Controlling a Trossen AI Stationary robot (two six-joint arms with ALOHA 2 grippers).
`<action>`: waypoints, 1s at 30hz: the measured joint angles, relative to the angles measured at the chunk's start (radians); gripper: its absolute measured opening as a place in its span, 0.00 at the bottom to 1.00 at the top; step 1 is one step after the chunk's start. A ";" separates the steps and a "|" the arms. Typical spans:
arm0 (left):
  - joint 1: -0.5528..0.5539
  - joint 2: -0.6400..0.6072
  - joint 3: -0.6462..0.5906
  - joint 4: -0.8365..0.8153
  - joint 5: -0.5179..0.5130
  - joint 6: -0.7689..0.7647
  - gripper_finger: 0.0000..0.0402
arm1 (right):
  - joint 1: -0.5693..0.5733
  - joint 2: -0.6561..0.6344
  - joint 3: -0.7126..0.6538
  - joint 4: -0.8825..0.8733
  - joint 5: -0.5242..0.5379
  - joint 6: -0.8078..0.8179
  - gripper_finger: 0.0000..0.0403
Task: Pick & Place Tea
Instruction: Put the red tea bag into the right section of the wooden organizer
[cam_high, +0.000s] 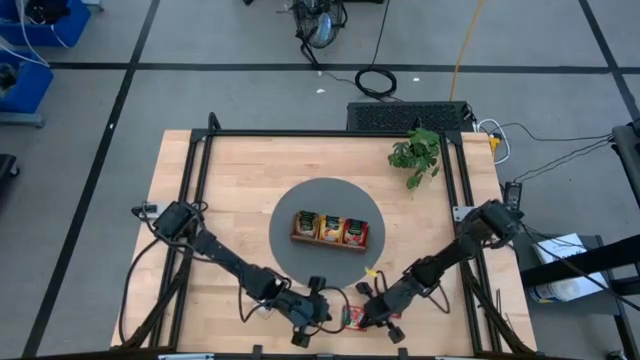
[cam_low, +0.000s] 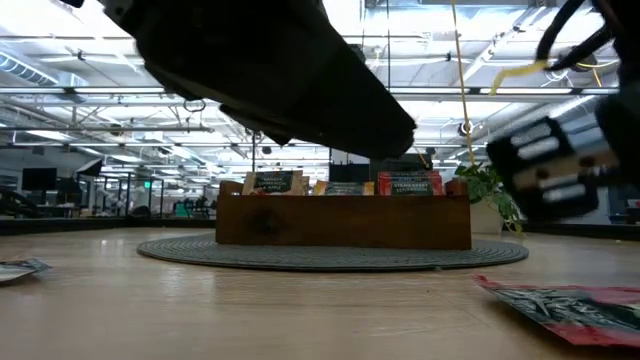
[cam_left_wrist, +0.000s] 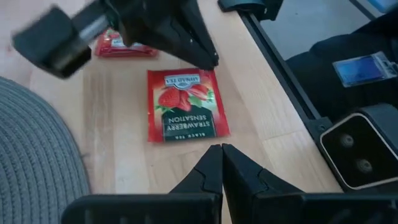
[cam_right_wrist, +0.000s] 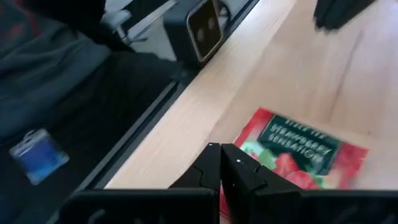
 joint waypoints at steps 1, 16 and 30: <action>-0.001 0.000 0.000 0.000 0.000 0.000 0.02 | -0.007 0.018 0.009 -0.001 -0.022 0.000 0.00; -0.003 0.000 0.000 -0.018 0.003 -0.015 0.02 | -0.102 0.156 0.093 -0.003 0.243 0.050 0.00; 0.004 0.011 0.001 -0.090 0.000 -0.059 0.02 | -0.079 0.143 0.092 0.014 0.056 0.161 0.00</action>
